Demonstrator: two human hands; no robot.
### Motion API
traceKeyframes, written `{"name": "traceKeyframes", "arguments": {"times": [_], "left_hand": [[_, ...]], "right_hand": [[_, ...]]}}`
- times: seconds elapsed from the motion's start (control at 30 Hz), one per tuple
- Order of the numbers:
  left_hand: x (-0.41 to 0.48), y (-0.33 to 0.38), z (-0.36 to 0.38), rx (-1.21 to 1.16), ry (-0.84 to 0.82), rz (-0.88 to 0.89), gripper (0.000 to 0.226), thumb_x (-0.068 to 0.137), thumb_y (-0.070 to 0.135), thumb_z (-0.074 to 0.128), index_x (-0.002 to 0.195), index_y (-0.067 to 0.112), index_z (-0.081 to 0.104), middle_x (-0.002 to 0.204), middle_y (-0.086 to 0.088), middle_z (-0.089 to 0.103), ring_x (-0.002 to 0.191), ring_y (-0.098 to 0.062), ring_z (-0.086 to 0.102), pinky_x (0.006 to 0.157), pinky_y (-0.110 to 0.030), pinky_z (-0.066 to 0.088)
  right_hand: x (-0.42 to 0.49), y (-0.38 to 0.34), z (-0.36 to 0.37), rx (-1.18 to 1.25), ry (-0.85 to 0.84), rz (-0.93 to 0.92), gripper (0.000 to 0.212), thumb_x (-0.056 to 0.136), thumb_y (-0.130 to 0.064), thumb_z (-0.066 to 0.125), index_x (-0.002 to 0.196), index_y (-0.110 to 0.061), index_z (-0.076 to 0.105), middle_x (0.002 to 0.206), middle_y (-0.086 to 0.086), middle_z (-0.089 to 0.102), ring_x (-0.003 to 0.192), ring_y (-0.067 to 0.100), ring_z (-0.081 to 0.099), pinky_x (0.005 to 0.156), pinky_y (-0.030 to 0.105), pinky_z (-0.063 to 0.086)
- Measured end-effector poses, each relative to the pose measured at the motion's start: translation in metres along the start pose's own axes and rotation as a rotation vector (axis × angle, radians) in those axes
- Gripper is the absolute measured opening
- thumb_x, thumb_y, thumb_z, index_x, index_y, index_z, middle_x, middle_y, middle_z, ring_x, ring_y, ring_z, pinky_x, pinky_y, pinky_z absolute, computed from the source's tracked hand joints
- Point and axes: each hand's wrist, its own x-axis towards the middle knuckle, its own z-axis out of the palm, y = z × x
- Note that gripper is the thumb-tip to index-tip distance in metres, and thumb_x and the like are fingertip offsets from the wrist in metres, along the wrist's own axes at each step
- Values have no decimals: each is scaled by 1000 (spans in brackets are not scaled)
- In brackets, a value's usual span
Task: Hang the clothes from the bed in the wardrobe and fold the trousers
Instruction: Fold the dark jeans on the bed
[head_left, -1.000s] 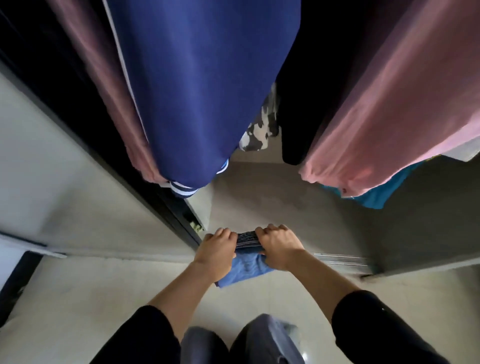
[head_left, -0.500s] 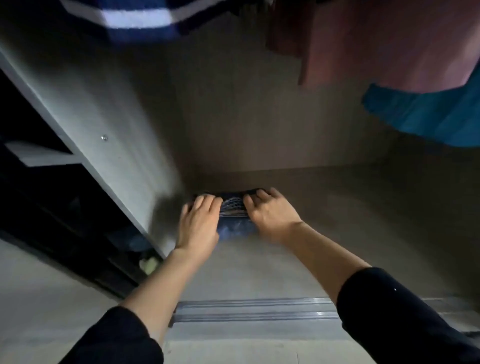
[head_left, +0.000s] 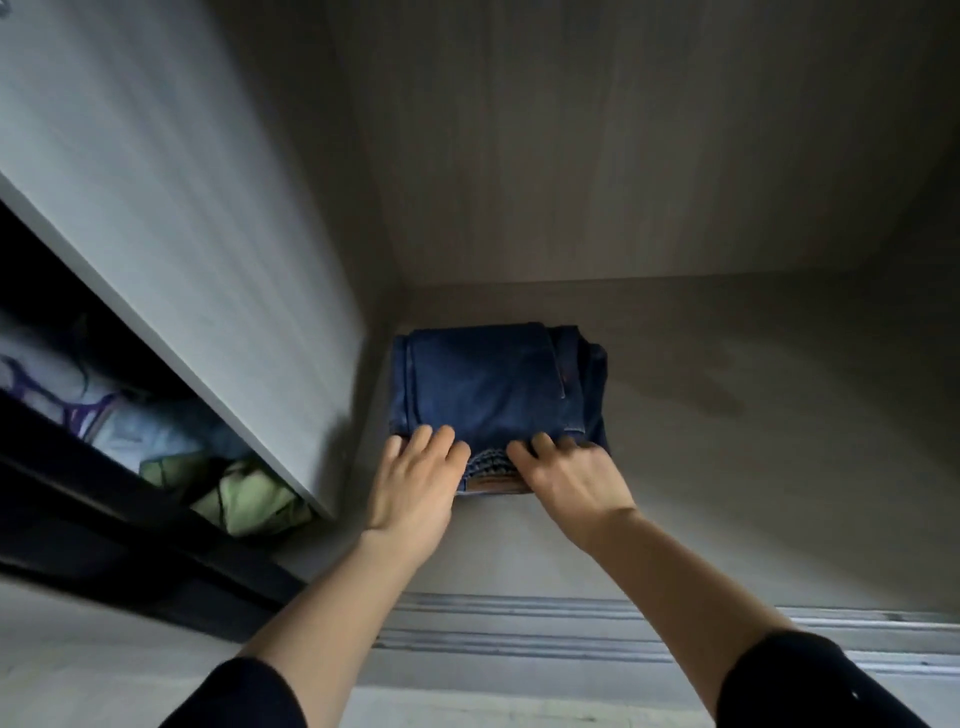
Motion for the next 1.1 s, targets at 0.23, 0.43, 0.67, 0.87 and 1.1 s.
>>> {"name": "traceKeyframes", "arguments": {"times": [0.23,0.43,0.67,0.87,1.1], "left_hand": [[58,-30,42,-23,-89,-180,48,99,11,41,146,14,33,132,-5,53,122,-24,45,91,-32,44],[79,-48,68,-5,-155,-188,72,94,5,41,152,8,0,134,-8,50,124,-24,41,113,-34,26],[67,-50,75,-235,-408,-247,62,102,39,18,152,15,-10,161,-3,8,148,-23,-1,119,-43,0],[28,-31,33,-306,-365,-204,54,103,35,17,153,18,11,159,-4,19,147,-23,14,120,-40,12],[-6,47,-130,-479,-340,-59,45,102,33,29,144,18,37,146,-4,43,134,-21,37,111,-35,30]], "right_hand": [[56,13,28,236,-152,97,91,83,3,58,153,-12,1,147,7,29,130,27,36,92,37,49],[96,11,37,272,-242,70,92,87,-13,57,152,-9,-8,153,9,22,136,26,31,103,39,44],[94,14,34,434,-406,84,95,90,-24,57,152,-15,-13,162,1,-6,147,22,12,115,34,22],[17,23,-2,592,-248,219,72,92,-22,53,152,-15,15,160,0,13,144,20,23,112,33,27],[-100,41,-141,584,-306,395,57,92,-37,54,140,-13,36,143,5,37,130,27,37,106,37,35]]}}
